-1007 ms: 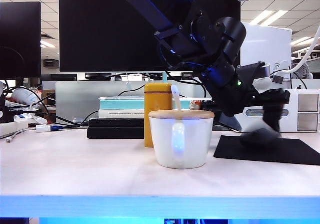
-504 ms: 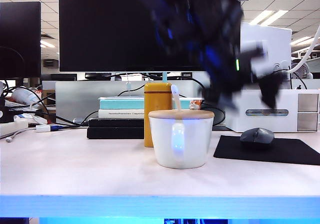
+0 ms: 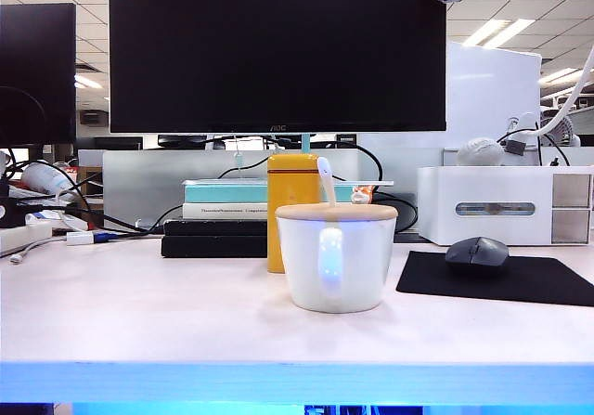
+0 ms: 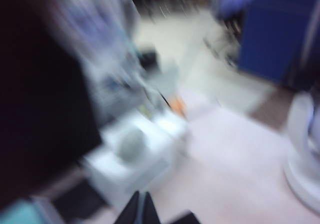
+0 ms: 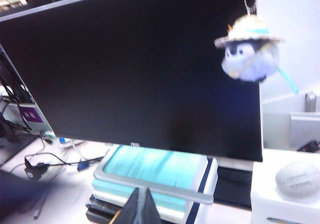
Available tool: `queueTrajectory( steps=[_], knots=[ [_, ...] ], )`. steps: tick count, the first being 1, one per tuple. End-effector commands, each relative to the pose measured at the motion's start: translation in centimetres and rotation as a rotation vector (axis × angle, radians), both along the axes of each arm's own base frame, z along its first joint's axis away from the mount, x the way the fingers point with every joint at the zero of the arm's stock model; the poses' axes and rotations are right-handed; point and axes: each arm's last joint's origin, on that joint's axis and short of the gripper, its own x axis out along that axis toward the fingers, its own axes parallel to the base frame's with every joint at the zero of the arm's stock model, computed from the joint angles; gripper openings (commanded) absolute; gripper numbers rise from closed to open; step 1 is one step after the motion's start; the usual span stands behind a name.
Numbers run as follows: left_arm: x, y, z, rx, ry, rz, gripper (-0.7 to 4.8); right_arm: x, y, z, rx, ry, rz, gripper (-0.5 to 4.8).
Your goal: Place the black mouse on the black mouse pad.
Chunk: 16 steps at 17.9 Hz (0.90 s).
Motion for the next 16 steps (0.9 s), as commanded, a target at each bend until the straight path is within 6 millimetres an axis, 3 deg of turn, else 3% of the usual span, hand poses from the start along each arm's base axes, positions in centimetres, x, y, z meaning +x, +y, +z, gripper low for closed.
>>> queueTrajectory(
  steps=[1, 2, 3, 5, 7, 9, 12, 15, 16],
  knots=[
    [-4.4, 5.4, 5.0, 0.046, -0.051, 0.074, -0.05, -1.3, -0.1, 1.0, -0.041, -0.078, 0.004, -0.01],
    [-7.7, 9.7, 7.6, 0.065, -0.08, 0.143, -0.05, -2.3, -0.2, 1.4, -0.047, -0.108, 0.003, -0.01],
    [-8.9, 11.3, 8.4, 0.07, -0.083, 0.178, -0.05, -2.7, -0.2, 1.6, -0.057, -0.124, 0.002, -0.01],
    [-13.1, 16.7, 10.1, 0.09, -0.081, 0.282, -0.05, -3.7, -0.3, 2.0, -0.092, -0.158, 0.0, -0.01],
    [-17.7, 22.6, 10.9, 0.102, -0.082, 0.354, -0.05, -4.9, -0.5, 1.7, -0.118, -0.124, -0.011, -0.01],
    [-21.6, 27.2, 10.5, 0.086, -0.06, 0.357, -0.05, -6.3, -0.7, 0.9, -0.198, -0.093, -0.065, -0.01],
    [-26.9, 33.7, 7.1, 0.082, -0.006, 0.368, -0.05, -9.6, -1.3, -1.4, -0.216, -0.102, -0.152, -0.01],
    [-29.0, 36.2, 2.8, 0.084, 0.018, 0.385, -0.05, -11.8, -1.5, -4.5, -0.218, -0.1, -0.153, -0.01],
    [-29.4, 36.5, -0.2, 0.093, 0.041, 0.367, -0.05, -12.5, -1.5, -6.2, -0.22, -0.084, -0.151, -0.01]
  ],
)
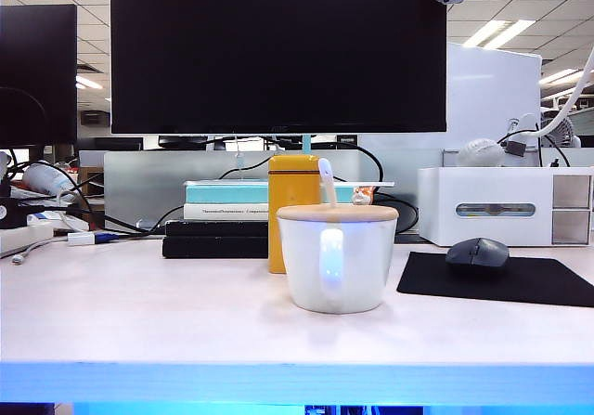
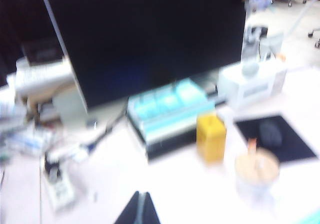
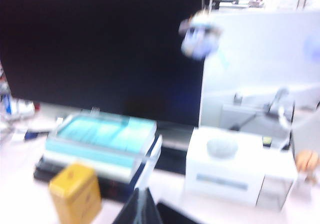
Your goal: Place the black mouse on the black mouse pad.
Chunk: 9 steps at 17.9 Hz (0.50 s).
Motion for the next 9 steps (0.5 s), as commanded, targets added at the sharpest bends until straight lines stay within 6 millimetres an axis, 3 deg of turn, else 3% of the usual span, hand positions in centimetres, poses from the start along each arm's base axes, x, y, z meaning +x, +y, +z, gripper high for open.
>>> queueTrajectory(
  steps=[1, 4, 5, 7, 9],
  knots=[
    [-0.5, 0.5, -6.3, 0.011, 0.058, -0.025, -0.05, -1.3, -0.1, -3.4, -0.007, 0.019, -0.001, -0.01],
    [0.5, -0.7, -11.7, -0.061, 0.051, -0.026, -0.05, -2.2, -0.3, -6.6, -0.01, 0.033, -0.041, -0.01],
    [1.8, -2.4, -15.1, -0.09, 0.039, -0.054, -0.05, -2.6, -0.4, -8.8, -0.01, 0.035, -0.064, -0.01],
    [3.5, -4.7, -18.7, -0.071, 0.07, -0.106, -0.05, -2.9, -0.4, -10.8, -0.012, 0.045, -0.063, -0.01],
    [4.8, -6.5, -20.0, -0.082, 0.021, -0.175, -0.05, -3.0, -0.5, -13.0, -0.014, 0.064, -0.08, -0.01]
  ],
)
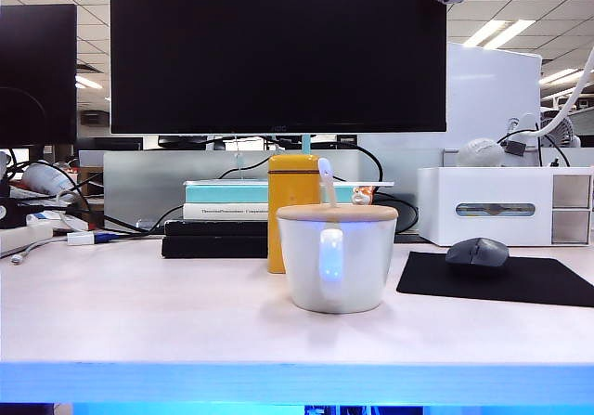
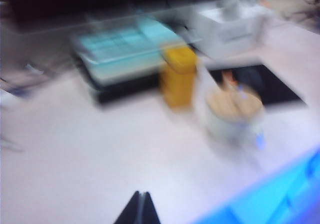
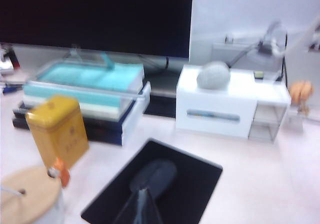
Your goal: Place the black mouse on the black mouse pad.
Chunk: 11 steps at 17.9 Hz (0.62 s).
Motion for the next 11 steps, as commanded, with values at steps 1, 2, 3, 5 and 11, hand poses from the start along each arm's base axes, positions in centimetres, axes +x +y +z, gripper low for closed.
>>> queueTrajectory(
  steps=[1, 2, 3, 5, 11],
  knots=[
    [2.0, -2.9, -1.2, -0.072, -0.114, -0.118, -0.05, -0.2, -0.1, -2.7, -0.004, -0.002, -0.019, -0.01],
    [2.7, -3.6, -1.5, -0.109, -0.162, -0.111, -0.05, -0.1, -0.1, -3.8, -0.005, 0.007, -0.018, -0.01],
    [3.1, -4.2, -1.9, -0.106, -0.192, -0.113, -0.05, 0.0, -0.1, -4.8, -0.005, 0.015, -0.019, -0.01],
    [4.2, -5.4, -3.7, -0.091, -0.194, -0.113, -0.05, 0.2, 0.0, -6.6, 0.007, -0.008, -0.02, -0.01],
    [6.0, -7.6, -8.3, -0.02, -0.055, -0.116, -0.05, 1.5, 0.1, -10.0, 0.098, 0.065, -0.035, -0.01]
  ],
)
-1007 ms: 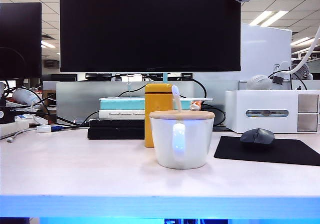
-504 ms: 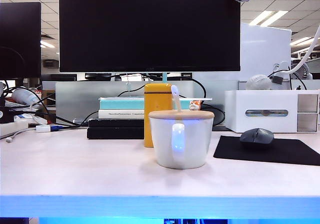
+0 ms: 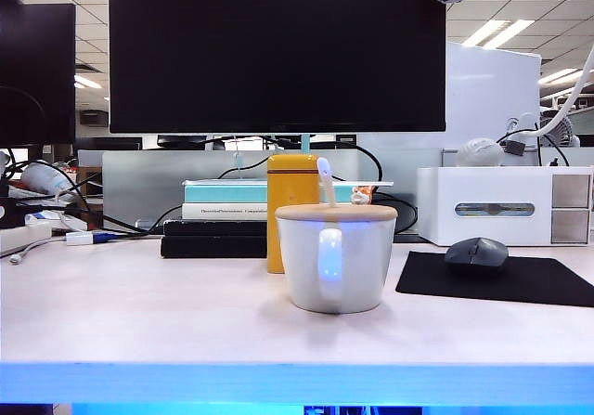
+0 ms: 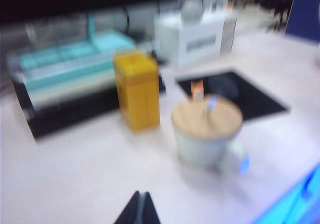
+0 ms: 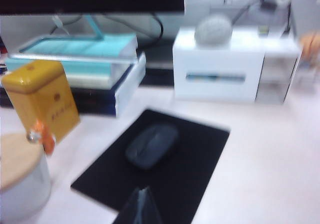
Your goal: Place the black mouse on the black mouse pad.
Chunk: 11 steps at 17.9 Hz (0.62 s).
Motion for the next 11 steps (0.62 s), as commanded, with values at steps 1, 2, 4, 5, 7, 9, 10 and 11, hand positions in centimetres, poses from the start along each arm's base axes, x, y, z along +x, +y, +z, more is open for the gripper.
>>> queueTrajectory(
  steps=[1, 2, 4, 5, 7, 9, 10, 11],
  knots=[
    [0.6, -0.7, -1.9, 0.029, 0.056, -0.002, -0.05, 0.6, 0.0, -1.6, 0.035, 0.031, -0.017, -0.02],
    [0.7, -0.9, -2.6, 0.039, 0.079, 0.001, -0.05, 0.8, 0.0, -1.9, 0.033, 0.035, -0.03, -0.02],
    [0.9, -1.0, -4.1, 0.057, 0.119, 0.001, -0.05, 1.1, -0.1, -2.8, 0.026, 0.055, -0.069, -0.02],
    [0.9, -1.0, -4.6, 0.063, 0.126, 0.001, -0.05, 1.1, -0.1, -3.1, 0.026, 0.06, -0.068, -0.01],
    [0.8, -1.1, -5.9, 0.076, 0.143, -0.025, -0.05, 1.4, -0.1, -4.3, 0.022, 0.094, -0.065, -0.01],
    [0.8, -1.1, -6.5, 0.083, 0.149, -0.029, -0.05, 1.5, 0.0, -5.1, 0.02, 0.116, -0.06, -0.01],
    [0.7, -1.1, -7.1, 0.093, 0.16, -0.044, -0.05, 1.7, 0.0, -6.1, 0.02, 0.148, -0.042, -0.01],
    [0.7, -1.1, -7.4, 0.091, 0.175, -0.058, -0.05, 1.8, 0.1, -6.8, 0.022, 0.168, -0.016, -0.01]
  ],
)
